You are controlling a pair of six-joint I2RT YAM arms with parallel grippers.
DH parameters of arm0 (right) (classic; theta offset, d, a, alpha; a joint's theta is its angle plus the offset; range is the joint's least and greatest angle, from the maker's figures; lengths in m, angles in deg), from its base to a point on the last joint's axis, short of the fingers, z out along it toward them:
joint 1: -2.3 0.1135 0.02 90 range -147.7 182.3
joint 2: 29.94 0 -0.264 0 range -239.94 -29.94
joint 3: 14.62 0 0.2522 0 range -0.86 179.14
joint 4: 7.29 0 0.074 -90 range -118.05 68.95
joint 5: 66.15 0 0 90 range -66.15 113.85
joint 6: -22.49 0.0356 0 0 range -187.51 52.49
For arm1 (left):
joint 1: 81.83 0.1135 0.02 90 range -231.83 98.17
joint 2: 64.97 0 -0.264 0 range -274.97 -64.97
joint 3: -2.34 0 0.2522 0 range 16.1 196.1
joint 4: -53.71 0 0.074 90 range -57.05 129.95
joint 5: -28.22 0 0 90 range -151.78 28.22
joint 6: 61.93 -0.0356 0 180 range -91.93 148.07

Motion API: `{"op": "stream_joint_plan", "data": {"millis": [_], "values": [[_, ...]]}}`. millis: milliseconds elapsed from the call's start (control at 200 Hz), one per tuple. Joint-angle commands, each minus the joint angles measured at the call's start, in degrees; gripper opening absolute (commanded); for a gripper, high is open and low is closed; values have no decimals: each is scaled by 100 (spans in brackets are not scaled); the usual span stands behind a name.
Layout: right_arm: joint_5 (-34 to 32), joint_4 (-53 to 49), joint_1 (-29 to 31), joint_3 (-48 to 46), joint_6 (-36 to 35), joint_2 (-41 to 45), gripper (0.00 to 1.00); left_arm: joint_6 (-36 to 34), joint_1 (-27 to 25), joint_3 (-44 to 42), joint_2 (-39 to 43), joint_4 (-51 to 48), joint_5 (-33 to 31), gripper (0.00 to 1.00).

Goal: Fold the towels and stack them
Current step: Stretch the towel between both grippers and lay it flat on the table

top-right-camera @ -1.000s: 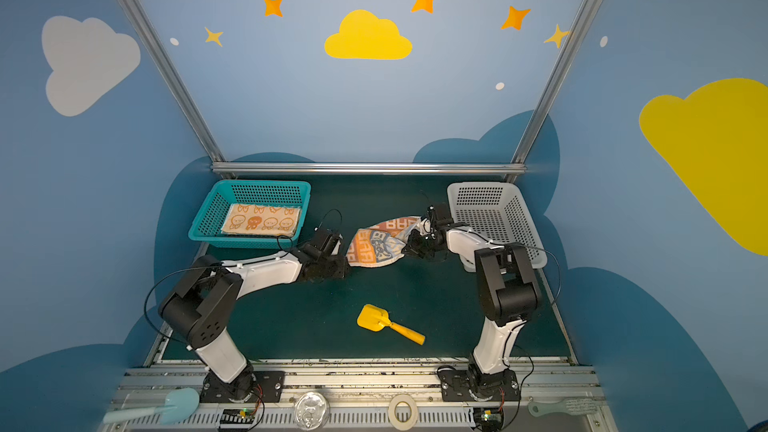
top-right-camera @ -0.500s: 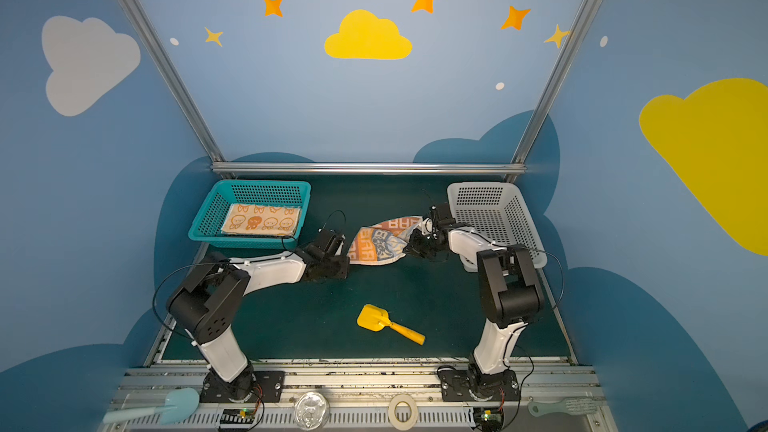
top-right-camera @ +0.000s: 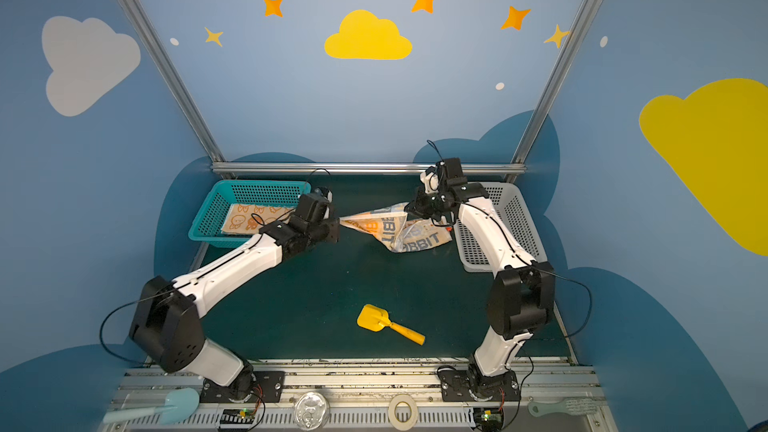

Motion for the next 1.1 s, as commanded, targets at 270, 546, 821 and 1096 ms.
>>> {"op": "stream_joint_plan", "data": {"millis": [270, 546, 821, 1096], "values": [[-389, 138, -23, 955, -373, 1089, 0, -1704, 160, 2544, 342, -1174, -716, 4], [-202, -300, 9, 1238, -914, 1875, 0, -1845, 110, 2260, 1672, -1367, -390, 4], [-141, -499, 17, 1042, -1269, 2415, 0, -1598, 66, 2385, 2449, -1652, 15, 4], [-321, -449, -27, 1173, -943, 1519, 0, -1860, 270, 2634, 1494, -1484, -173, 4]]}}
